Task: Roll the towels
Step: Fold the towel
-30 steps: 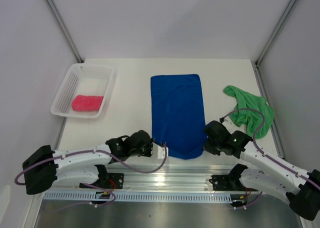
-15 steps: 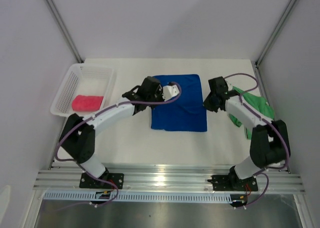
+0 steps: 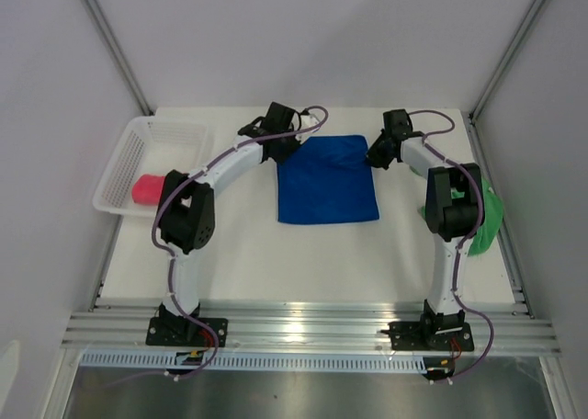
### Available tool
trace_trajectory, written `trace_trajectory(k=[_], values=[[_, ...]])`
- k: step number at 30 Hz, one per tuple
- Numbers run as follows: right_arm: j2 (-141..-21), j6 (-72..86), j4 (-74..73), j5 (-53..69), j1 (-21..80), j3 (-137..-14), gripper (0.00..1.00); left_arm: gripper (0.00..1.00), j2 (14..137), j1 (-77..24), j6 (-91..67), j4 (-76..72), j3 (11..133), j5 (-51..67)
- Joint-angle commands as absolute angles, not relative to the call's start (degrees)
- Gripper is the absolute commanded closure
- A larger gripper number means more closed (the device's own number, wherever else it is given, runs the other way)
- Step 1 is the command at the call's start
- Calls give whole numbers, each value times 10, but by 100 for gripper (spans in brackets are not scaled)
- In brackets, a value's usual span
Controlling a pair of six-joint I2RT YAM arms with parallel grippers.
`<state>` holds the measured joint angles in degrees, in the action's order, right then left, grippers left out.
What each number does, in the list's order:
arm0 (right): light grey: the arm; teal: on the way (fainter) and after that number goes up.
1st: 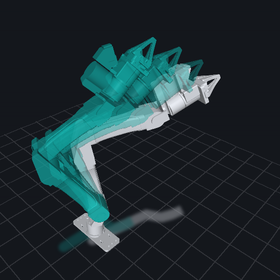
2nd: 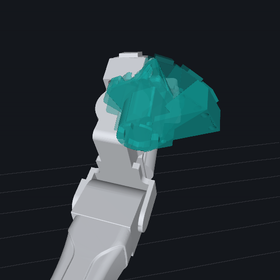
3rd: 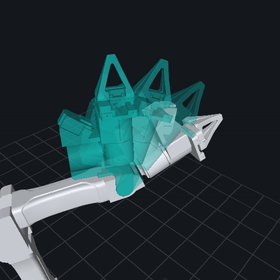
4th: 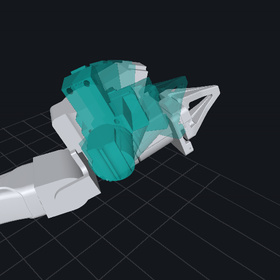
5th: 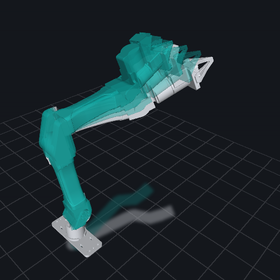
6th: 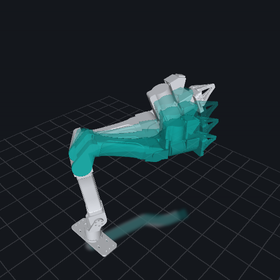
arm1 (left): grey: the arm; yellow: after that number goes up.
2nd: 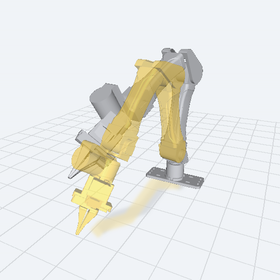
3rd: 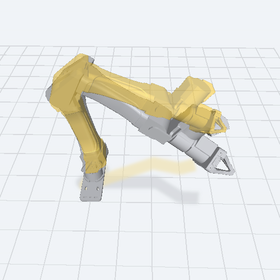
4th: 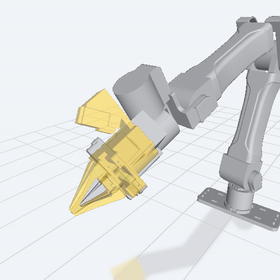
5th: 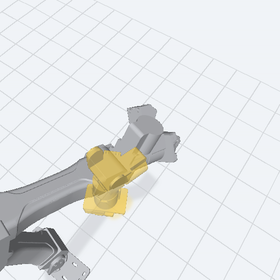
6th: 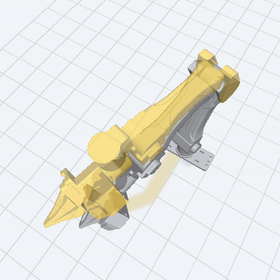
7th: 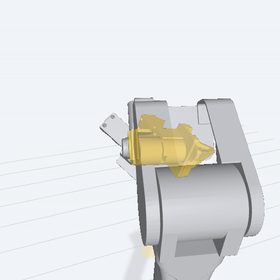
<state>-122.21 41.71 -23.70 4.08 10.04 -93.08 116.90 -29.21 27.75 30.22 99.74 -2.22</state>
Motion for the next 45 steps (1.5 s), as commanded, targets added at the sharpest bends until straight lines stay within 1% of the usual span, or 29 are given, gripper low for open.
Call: trace_trajectory(k=[1,9,15,22,28,32,37,45], values=[[-1243,453,-212,53,89,-976,100,99,1200,-265,228,319,1048,-39],[-1288,475,-220,75,78,-1043,100,99,1254,-257,216,322,1094,-42],[-1261,507,-197,45,79,-1036,100,99,1267,-254,200,314,1107,-41],[-1303,510,-214,40,76,-1086,100,99,1283,-251,203,277,1121,-84],[-1279,530,-193,13,76,-1085,100,99,1291,-248,202,294,1145,-98],[-1279,546,-176,18,76,-1087,100,99,1295,-245,195,295,1186,-106],[-1306,554,-168,25,77,-1110,100,99,1308,-245,213,291,1211,-109],[-1338,578,-155,20,77,-1150,100,99,1334,-243,250,276,1217,-128]])
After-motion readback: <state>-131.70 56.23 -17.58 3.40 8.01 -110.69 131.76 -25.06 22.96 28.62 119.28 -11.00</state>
